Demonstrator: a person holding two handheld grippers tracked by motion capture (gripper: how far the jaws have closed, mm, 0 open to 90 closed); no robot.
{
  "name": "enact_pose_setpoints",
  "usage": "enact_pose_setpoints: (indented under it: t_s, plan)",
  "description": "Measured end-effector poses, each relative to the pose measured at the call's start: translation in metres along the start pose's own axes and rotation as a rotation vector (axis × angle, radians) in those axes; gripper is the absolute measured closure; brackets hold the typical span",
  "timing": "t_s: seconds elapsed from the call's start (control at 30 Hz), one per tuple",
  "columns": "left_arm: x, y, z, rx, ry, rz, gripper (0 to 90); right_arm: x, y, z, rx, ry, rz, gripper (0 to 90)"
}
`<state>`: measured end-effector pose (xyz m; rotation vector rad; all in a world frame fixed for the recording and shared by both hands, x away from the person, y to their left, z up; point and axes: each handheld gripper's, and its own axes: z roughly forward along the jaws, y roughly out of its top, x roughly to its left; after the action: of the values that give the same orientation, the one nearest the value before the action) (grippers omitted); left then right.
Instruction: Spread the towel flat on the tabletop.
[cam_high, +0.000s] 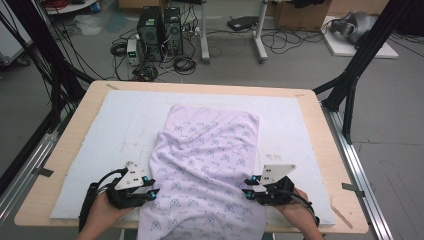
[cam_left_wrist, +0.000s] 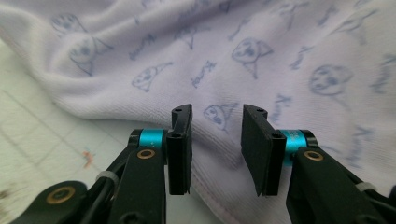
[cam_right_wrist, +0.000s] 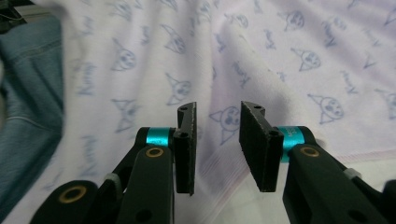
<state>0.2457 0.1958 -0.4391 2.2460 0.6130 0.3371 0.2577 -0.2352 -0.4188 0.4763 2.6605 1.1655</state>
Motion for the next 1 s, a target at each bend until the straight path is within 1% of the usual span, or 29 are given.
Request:
enact_pose_setpoints:
  t_s: [0.03, 0.07, 0.1, 0.13, 0.17, 0.2, 0.23, 0.27, 0.3, 0.33, 0.4, 0.43, 0.5, 0.57, 0.6, 0.63, 0.67, 0.7, 0.73, 0.77, 0.8, 0.83, 0.87, 0.9, 0.93, 0.97, 1.0]
  plan:
    - [0.0, -0.001, 0.004, -0.002, -0.015, 0.01, 71.0, -0.002, -0.001, 0.004, 0.003, -0.007, 0.008, 66.9]
    - [-0.001, -0.001, 0.004, -0.013, -0.025, 0.017, 76.3, -0.005, -0.002, 0.009, 0.013, -0.009, 0.021, 68.4]
    - [-0.002, 0.0, 0.005, -0.013, -0.022, 0.017, 81.5, -0.006, -0.003, 0.013, 0.03, -0.014, 0.03, 70.9]
    - [-0.003, 0.0, 0.005, -0.013, -0.017, 0.024, 85.5, -0.007, -0.005, 0.017, 0.054, -0.027, 0.031, 76.7]
    - [-0.004, 0.0, 0.004, -0.011, -0.016, 0.031, 86.4, -0.007, -0.006, 0.02, 0.075, -0.022, 0.03, 86.8]
    - [-0.004, -0.001, 0.003, -0.012, -0.017, 0.03, 86.9, -0.006, -0.007, 0.022, 0.085, -0.015, 0.017, 89.4]
    - [-0.004, -0.002, 0.002, -0.018, -0.018, 0.02, 87.3, -0.005, -0.008, 0.021, 0.079, -0.026, 0.01, 89.7]
    - [-0.003, -0.003, 0.0, -0.019, -0.017, 0.012, 87.4, -0.004, -0.009, 0.02, 0.08, -0.02, 0.011, 90.0]
    - [-0.003, -0.004, -0.002, -0.016, -0.017, 0.014, 87.5, -0.004, -0.01, 0.018, 0.082, -0.014, 0.009, 90.0]
    - [-0.004, -0.005, -0.005, -0.026, -0.015, 0.008, 87.6, -0.003, -0.011, 0.016, 0.082, -0.008, 0.013, 90.0]
    - [-0.007, -0.005, -0.012, -0.031, -0.016, 0.01, 87.6, -0.001, -0.014, 0.009, 0.088, 0.006, 0.015, 90.0]
    - [-0.009, -0.006, -0.016, -0.033, -0.017, 0.018, 87.6, 0.001, -0.015, 0.005, 0.089, 0.012, 0.012, 90.0]
    - [-0.015, -0.007, -0.026, -0.045, -0.027, 0.023, 87.5, 0.005, -0.016, -0.006, 0.097, 0.022, 0.001, 90.0]
    - [-0.018, -0.006, -0.034, -0.054, -0.035, 0.035, 86.7, 0.009, -0.018, -0.02, 0.079, 0.018, -0.008, 90.0]
    - [-0.018, -0.005, -0.037, -0.059, -0.036, 0.036, 83.7, 0.009, -0.018, -0.026, 0.059, 0.012, 0.0, 89.6]
    - [-0.017, -0.003, -0.038, -0.058, -0.02, 0.029, 75.2, 0.008, -0.018, -0.032, 0.036, 0.004, 0.013, 89.2]
    - [-0.014, -0.002, -0.039, -0.055, -0.009, 0.031, 69.9, 0.006, -0.017, -0.035, 0.023, -0.018, 0.019, 84.3]
    - [-0.011, 0.0, -0.037, -0.059, 0.002, 0.022, 67.8, 0.003, -0.014, -0.035, 0.014, -0.038, 0.026, 80.1]
    - [-0.008, 0.002, -0.036, -0.06, 0.008, 0.012, 63.5, 0.0, -0.011, -0.033, 0.008, -0.054, 0.029, 75.3]
    - [-0.005, 0.003, -0.032, -0.062, 0.016, 0.001, 59.3, -0.004, -0.007, -0.028, 0.003, -0.063, 0.024, 73.7]
    - [-0.001, 0.004, -0.028, -0.058, 0.014, -0.001, 58.2, -0.006, -0.003, -0.022, 0.0, -0.067, 0.018, 71.4]
    - [0.003, 0.004, -0.022, -0.051, 0.012, -0.005, 58.2, -0.009, 0.001, -0.015, 0.002, -0.064, 0.008, 66.8]
    - [0.006, 0.004, -0.016, -0.037, 0.016, -0.009, 58.1, -0.012, 0.004, -0.006, 0.008, -0.076, 0.002, 63.7]
    - [0.009, 0.003, -0.01, -0.021, 0.012, -0.01, 58.4, -0.015, 0.007, 0.002, 0.013, -0.086, -0.006, 62.4]
    - [0.011, 0.002, -0.003, -0.005, 0.003, -0.013, 60.4, -0.019, 0.009, 0.01, 0.027, -0.091, 0.006, 61.8]
    - [0.012, 0.001, 0.003, 0.008, -0.012, -0.018, 66.2, -0.022, 0.011, 0.017, 0.048, -0.1, 0.015, 61.8]
    - [0.012, 0.001, 0.006, 0.004, -0.026, -0.016, 70.9, -0.024, 0.011, 0.023, 0.077, -0.119, 0.009, 63.2]
